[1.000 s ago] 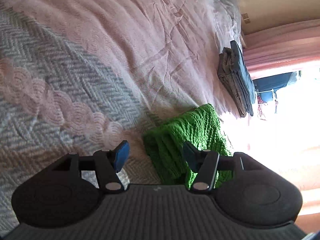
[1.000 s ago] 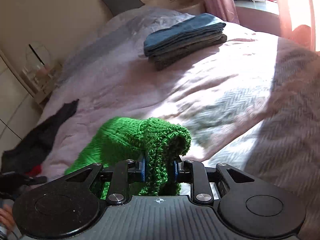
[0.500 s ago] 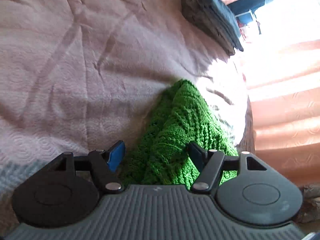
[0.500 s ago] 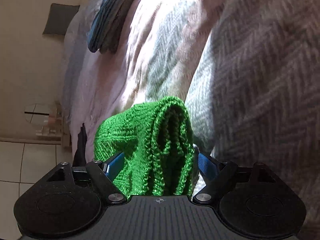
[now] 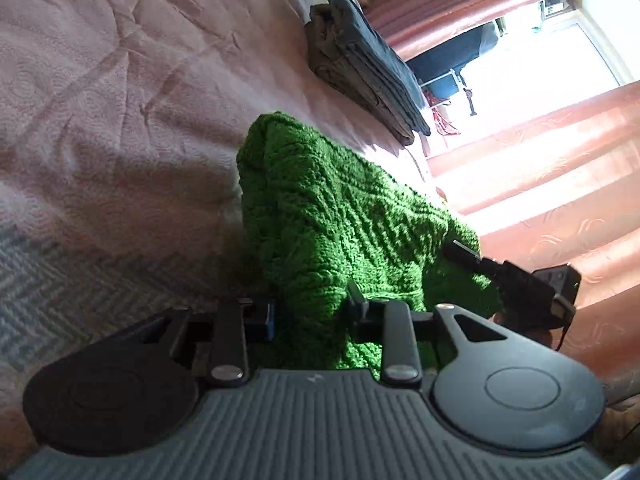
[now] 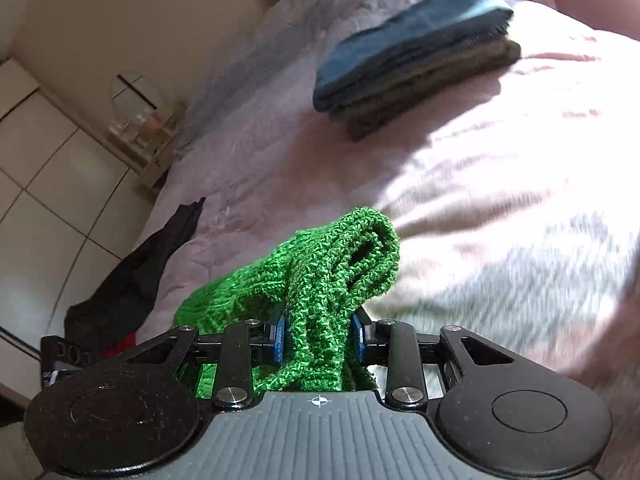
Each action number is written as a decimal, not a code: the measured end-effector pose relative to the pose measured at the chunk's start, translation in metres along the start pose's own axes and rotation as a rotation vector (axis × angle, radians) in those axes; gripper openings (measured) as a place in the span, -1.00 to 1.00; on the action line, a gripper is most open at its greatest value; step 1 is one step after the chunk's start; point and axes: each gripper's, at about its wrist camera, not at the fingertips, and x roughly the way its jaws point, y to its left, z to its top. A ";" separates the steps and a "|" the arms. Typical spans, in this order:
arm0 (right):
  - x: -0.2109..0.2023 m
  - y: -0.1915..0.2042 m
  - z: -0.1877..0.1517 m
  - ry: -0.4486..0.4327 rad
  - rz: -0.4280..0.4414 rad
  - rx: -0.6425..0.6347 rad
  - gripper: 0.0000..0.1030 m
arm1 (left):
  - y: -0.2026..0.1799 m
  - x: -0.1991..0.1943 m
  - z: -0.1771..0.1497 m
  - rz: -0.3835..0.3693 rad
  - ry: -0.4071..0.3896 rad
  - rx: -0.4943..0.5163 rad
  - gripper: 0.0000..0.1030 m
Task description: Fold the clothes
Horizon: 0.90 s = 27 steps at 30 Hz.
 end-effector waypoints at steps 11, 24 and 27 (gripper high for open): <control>-0.054 -0.060 -0.039 -0.024 -0.032 0.473 0.04 | 0.002 -0.062 -0.049 0.108 -0.150 -0.338 -0.24; -0.038 -0.073 -0.048 -0.051 0.004 0.589 -0.90 | -0.004 -0.037 -0.063 0.061 -0.164 -0.423 -0.75; -0.060 -0.071 -0.051 -0.127 0.082 0.552 -0.91 | -0.012 -0.050 -0.075 0.017 -0.217 -0.378 -0.76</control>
